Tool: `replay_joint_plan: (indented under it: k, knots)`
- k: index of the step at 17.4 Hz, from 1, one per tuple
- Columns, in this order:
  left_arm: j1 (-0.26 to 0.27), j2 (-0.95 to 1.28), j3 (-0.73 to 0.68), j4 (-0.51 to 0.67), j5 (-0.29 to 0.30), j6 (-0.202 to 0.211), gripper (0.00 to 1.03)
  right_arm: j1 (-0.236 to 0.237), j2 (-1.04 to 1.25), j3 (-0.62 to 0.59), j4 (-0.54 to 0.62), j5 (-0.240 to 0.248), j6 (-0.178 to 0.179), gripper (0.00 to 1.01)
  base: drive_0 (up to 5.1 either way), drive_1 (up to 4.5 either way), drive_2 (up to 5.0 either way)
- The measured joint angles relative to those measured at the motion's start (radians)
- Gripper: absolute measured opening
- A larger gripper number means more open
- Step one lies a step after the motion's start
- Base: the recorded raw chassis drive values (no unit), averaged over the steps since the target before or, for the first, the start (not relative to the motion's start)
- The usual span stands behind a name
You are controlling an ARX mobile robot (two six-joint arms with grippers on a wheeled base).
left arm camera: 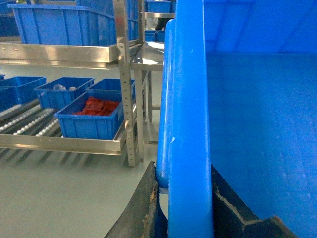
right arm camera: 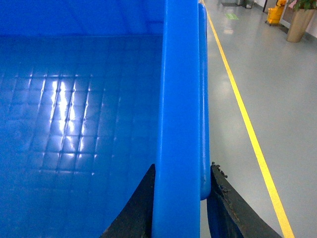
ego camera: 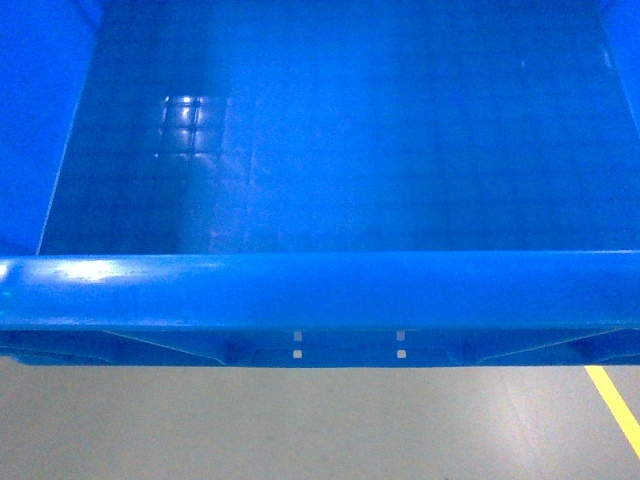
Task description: Place box next to blue box on left shelf
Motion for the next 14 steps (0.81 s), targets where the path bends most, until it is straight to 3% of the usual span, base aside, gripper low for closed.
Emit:
replay_joint_plan:
  k: [14]
  knots:
    - [0.000, 0.000, 0.000, -0.001, 0.000, 0.000, 0.17, 0.000, 0.000, 0.000, -0.001, 0.000, 0.000, 0.21, 0.0, 4.29, -4.2]
